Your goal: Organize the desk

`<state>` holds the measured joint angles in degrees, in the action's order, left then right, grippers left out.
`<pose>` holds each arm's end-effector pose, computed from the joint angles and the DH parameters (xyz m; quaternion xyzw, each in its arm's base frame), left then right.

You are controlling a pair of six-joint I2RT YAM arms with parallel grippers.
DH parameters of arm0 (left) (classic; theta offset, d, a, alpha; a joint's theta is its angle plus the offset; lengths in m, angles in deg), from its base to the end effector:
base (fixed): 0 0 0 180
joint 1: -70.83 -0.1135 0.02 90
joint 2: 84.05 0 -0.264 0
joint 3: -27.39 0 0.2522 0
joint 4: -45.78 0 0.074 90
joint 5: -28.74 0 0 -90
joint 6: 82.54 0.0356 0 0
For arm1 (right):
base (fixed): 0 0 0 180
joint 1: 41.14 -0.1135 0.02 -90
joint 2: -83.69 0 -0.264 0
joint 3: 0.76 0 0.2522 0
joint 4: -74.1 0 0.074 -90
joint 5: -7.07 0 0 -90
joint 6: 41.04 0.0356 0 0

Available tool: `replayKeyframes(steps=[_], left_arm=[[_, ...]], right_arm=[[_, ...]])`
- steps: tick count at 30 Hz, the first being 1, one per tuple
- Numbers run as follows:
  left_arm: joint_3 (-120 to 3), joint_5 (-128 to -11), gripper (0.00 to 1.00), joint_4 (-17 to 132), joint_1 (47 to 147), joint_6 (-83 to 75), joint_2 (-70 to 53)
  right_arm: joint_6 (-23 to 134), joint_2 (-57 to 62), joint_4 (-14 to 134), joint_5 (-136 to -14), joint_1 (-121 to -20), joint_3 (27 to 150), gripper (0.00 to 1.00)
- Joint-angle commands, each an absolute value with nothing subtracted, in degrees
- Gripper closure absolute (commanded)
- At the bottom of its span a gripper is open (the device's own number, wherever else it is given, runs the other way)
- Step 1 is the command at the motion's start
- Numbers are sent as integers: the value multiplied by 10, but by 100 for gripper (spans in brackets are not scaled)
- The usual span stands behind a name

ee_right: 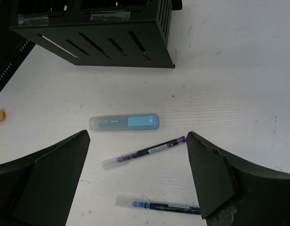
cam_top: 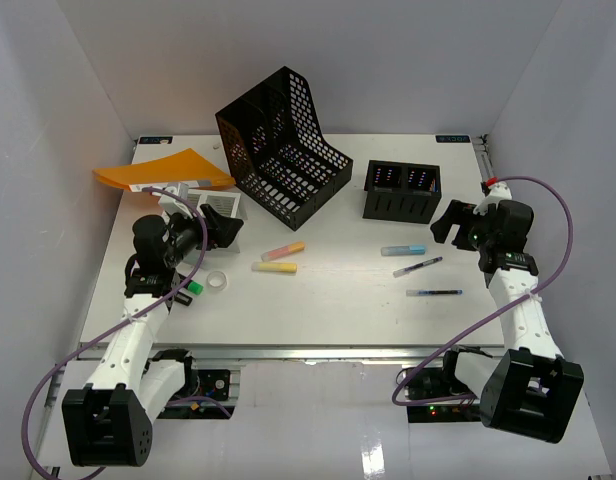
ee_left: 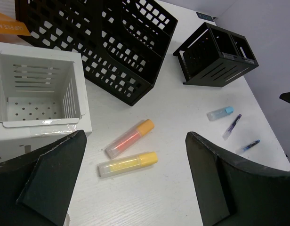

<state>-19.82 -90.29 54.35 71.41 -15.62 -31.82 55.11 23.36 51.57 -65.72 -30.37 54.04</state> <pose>0.2115 -0.0194 0.2754 0.0036 0.7763 -0.3155 0.5456 0.2335 -0.0337 0.2678 0.0486 0.8499 0.1077 0.5136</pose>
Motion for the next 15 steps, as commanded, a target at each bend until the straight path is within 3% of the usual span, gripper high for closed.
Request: replayKeyframes(steps=[1, 10, 15], left_arm=[[-205, -911, 2, 532, 713, -149, -325], [-215, -913, 2, 548, 714, -164, -308], [-211, -922, 2, 594, 714, -197, -325]], right_arm=[[539, 248, 543, -607, -302, 548, 10], [403, 281, 539, -400, -302, 514, 10], [236, 295, 470, -249, -324, 508, 10]])
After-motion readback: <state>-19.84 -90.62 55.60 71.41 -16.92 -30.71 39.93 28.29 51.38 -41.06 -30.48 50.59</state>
